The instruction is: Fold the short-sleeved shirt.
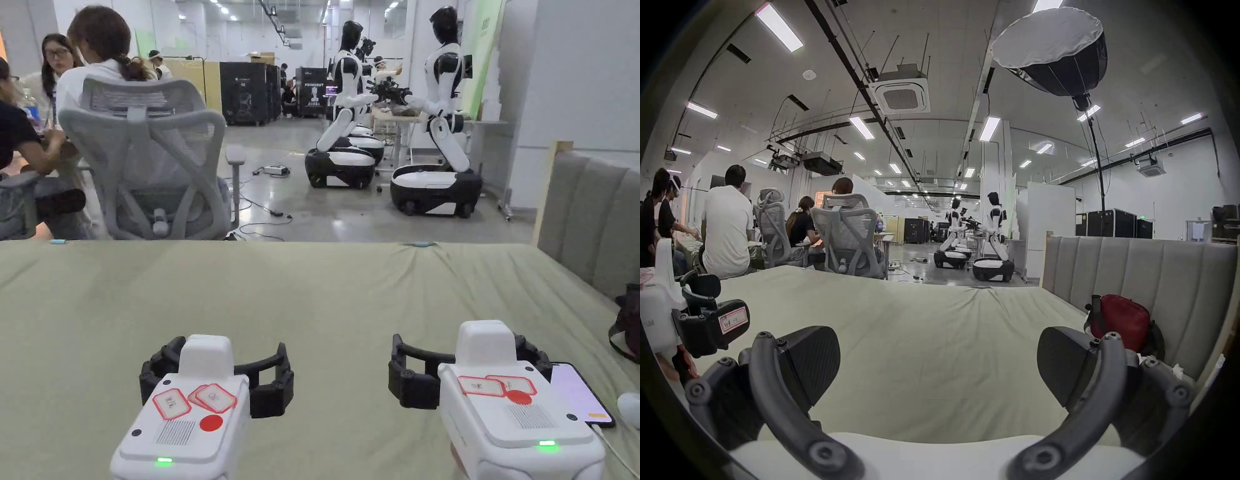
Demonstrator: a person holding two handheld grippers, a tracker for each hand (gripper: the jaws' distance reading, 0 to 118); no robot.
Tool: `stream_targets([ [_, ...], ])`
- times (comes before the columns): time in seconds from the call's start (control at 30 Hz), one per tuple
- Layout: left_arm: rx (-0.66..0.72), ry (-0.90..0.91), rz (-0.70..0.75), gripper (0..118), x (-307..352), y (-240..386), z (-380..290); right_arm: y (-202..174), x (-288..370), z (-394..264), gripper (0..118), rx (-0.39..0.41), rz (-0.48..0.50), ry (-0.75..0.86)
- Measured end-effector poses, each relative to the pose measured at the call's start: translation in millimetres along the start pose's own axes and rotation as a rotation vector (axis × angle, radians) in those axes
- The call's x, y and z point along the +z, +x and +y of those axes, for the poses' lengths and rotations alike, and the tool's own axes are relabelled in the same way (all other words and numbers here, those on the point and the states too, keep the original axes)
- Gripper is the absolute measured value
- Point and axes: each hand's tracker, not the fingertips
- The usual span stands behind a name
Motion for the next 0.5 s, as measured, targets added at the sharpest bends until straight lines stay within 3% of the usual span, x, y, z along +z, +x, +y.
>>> stream_targets([
  [0.5, 0.001, -0.02, 0.013, 118, -0.9, 2.5, -5.4, 1.6, -2.6, -1.0, 118, 0.003, -0.01, -0.013],
])
